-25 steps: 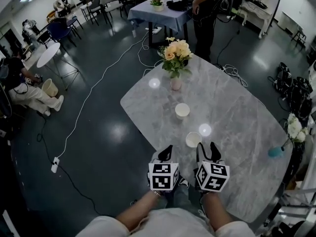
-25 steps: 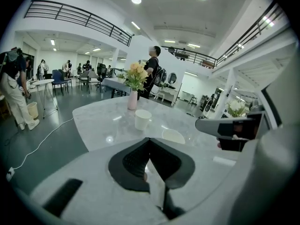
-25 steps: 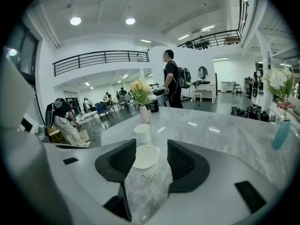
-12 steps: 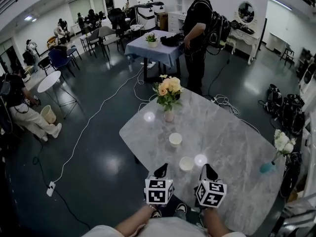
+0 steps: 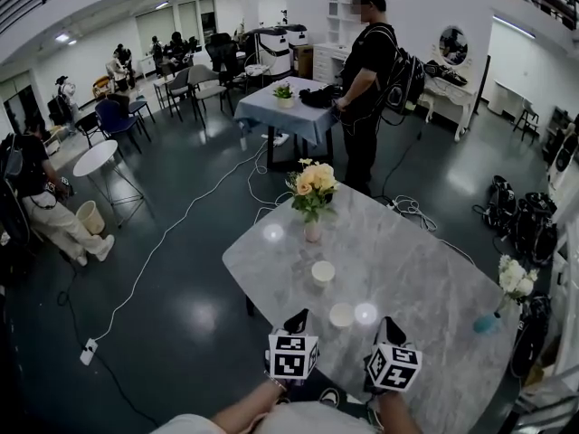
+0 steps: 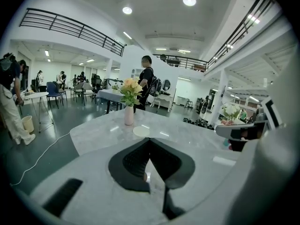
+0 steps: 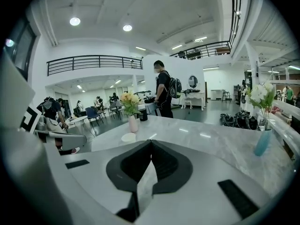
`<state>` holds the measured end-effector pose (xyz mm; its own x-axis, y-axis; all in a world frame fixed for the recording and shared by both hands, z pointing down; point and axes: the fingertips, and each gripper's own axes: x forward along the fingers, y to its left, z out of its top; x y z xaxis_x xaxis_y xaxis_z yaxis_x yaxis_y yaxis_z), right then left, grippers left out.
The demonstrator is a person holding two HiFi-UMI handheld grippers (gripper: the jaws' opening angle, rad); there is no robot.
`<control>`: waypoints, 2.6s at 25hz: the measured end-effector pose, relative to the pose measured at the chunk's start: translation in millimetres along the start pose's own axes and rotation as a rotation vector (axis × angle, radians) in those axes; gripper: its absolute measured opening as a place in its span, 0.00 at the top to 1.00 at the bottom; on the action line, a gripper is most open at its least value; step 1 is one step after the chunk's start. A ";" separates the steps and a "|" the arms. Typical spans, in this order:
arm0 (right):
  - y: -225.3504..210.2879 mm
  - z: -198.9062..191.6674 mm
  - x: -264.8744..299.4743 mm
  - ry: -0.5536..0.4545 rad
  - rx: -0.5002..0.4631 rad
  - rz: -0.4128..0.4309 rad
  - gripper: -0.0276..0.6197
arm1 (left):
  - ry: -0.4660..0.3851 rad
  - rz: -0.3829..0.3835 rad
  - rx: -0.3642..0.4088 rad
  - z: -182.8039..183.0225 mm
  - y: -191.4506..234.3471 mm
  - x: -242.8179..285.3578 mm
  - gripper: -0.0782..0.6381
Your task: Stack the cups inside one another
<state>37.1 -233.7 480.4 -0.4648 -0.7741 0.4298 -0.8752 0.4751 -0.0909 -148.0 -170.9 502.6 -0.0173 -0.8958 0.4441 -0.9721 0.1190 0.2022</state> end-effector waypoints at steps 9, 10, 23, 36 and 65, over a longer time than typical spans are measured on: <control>-4.6 -0.5 1.0 0.000 0.015 -0.008 0.95 | 0.003 -0.006 0.025 -1.7 -1.9 1.2 0.90; -5.0 -0.4 0.9 0.001 0.015 -0.009 0.95 | 0.005 -0.010 0.026 -1.8 -2.2 1.6 0.90; -10.2 -6.3 7.4 0.025 0.028 -0.023 0.95 | -0.007 -0.033 0.022 0.0 -2.5 10.9 0.90; -21.9 -29.4 6.6 0.091 0.052 -0.063 0.95 | 0.039 -0.063 0.004 -16.0 8.9 27.4 0.90; -72.2 -78.3 7.8 0.232 0.076 -0.177 0.95 | 0.079 -0.149 0.029 -27.4 34.6 120.5 0.60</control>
<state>107.1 -241.3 560.7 -0.2687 -0.7217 0.6379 -0.9515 0.3018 -0.0593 -177.3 -263.0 587.1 0.1449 -0.8661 0.4783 -0.9689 -0.0263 0.2459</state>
